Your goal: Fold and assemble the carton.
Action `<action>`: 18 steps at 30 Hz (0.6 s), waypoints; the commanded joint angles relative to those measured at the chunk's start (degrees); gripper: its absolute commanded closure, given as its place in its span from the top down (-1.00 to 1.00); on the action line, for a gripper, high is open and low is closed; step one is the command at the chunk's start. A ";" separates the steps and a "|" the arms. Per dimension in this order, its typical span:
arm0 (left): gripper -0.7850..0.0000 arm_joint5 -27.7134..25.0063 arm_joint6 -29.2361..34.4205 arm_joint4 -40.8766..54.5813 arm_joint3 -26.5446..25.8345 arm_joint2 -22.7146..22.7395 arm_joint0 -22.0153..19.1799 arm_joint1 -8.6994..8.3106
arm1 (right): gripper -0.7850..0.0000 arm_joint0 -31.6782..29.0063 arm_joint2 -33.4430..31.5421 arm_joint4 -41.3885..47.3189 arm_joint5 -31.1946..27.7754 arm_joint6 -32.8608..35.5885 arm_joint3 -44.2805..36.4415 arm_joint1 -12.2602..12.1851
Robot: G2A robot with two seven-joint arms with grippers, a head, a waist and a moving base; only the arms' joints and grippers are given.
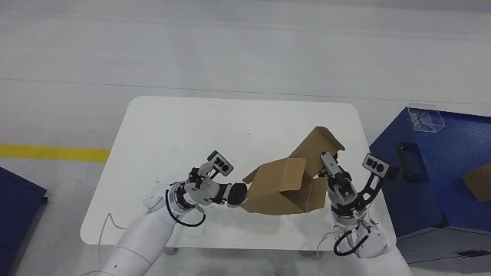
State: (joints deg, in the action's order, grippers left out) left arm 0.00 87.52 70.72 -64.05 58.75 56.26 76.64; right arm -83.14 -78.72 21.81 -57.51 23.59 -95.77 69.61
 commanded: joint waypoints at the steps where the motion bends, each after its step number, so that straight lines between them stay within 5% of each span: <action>1: 0.62 -0.13 -0.44 -0.66 -0.17 -0.19 0.05 0.09 | -1.00 -0.05 0.17 -0.20 -0.05 0.04 -0.01 0.03; 10: 0.49 -0.32 -1.04 -1.78 -0.09 -0.70 -0.16 0.59 | -1.00 -0.29 0.32 -0.35 -0.07 0.04 -0.05 0.05; 14: -0.01 -0.32 -0.95 -1.93 -0.14 -0.48 -0.19 0.71 | -1.00 -0.40 0.11 -0.58 -0.12 -0.01 -0.08 0.03; 18: -0.22 -0.31 -0.96 -1.98 -0.16 -0.25 -0.08 0.81 | -1.00 -0.51 0.03 -0.90 -0.22 -0.27 -0.16 0.06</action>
State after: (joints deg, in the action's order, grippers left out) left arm -0.34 86.55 68.80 -64.21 58.45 56.16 77.43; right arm -83.62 -78.69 20.95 -57.67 23.42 -95.91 69.65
